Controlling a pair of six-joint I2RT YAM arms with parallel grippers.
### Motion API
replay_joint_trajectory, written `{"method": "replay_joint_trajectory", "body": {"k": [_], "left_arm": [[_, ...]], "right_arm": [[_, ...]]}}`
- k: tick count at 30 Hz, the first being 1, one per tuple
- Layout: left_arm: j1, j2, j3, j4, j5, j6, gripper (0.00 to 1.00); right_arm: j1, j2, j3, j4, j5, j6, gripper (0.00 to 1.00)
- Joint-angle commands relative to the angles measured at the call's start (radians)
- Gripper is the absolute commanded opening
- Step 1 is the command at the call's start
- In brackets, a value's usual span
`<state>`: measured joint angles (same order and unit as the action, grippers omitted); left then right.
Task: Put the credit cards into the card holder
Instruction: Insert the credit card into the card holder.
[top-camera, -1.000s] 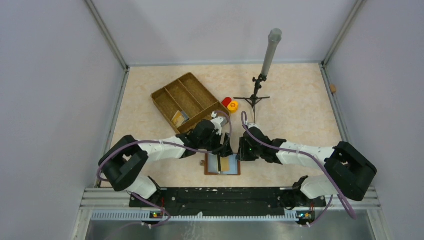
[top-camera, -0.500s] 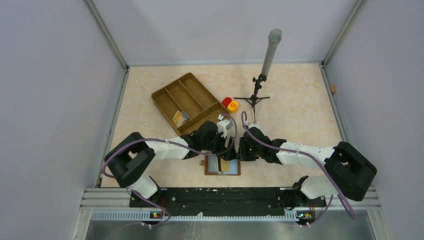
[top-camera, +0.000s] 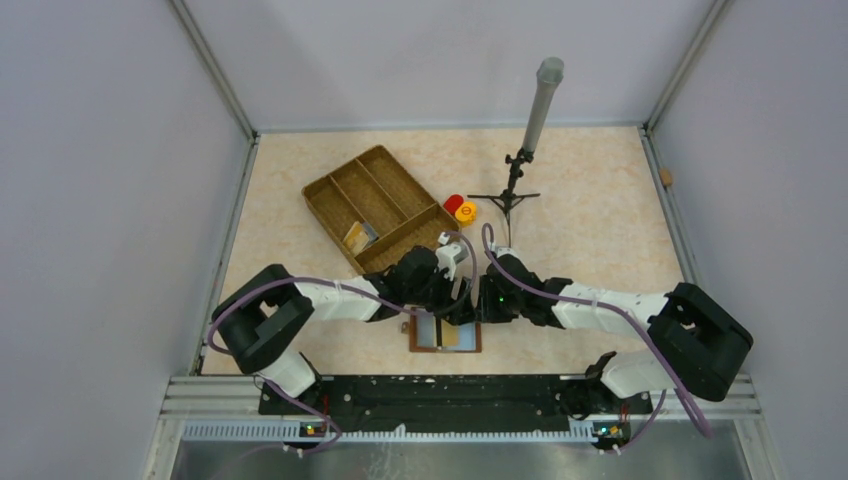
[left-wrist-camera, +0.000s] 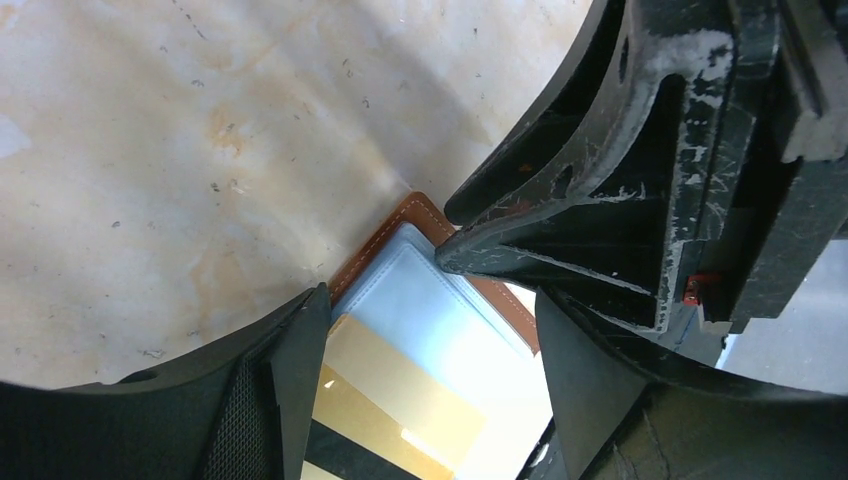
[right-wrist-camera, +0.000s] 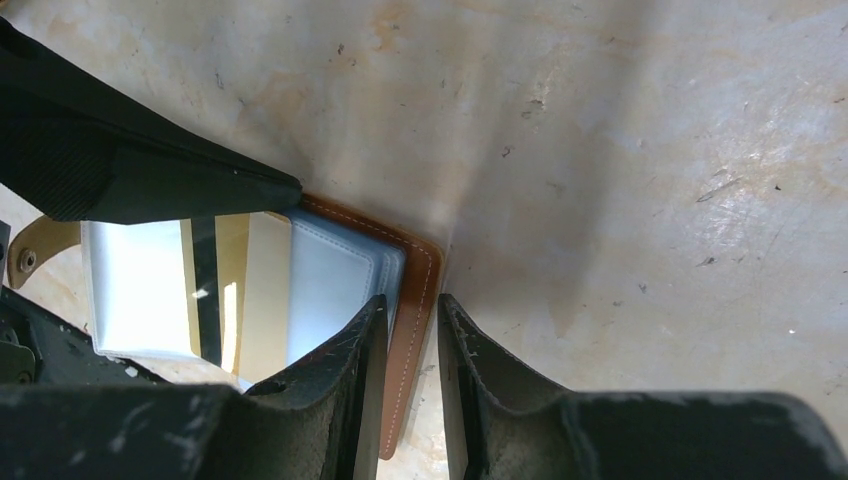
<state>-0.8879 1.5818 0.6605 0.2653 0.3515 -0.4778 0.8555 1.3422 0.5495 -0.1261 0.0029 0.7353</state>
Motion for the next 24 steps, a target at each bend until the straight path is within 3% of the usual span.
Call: {"method": "replay_joint_trajectory", "body": {"k": [1, 8, 17, 24], "left_arm": [[-0.017, -0.037, 0.017, -0.006, -0.071, -0.037, 0.79], [-0.017, -0.178, 0.033, -0.148, -0.269, -0.141, 0.81], [-0.017, -0.232, -0.063, -0.218, -0.234, -0.421, 0.81], [-0.017, -0.292, -0.086, -0.317, -0.342, -0.411, 0.82]], "right_arm": [[0.011, 0.012, 0.003, 0.034, 0.0, 0.004, 0.25], [0.011, 0.01, 0.004, 0.032, -0.001, 0.007, 0.25], [0.011, 0.011, 0.001, 0.04, -0.024, 0.008, 0.25], [0.011, 0.009, -0.001, 0.041, -0.026, 0.009, 0.25]]}}
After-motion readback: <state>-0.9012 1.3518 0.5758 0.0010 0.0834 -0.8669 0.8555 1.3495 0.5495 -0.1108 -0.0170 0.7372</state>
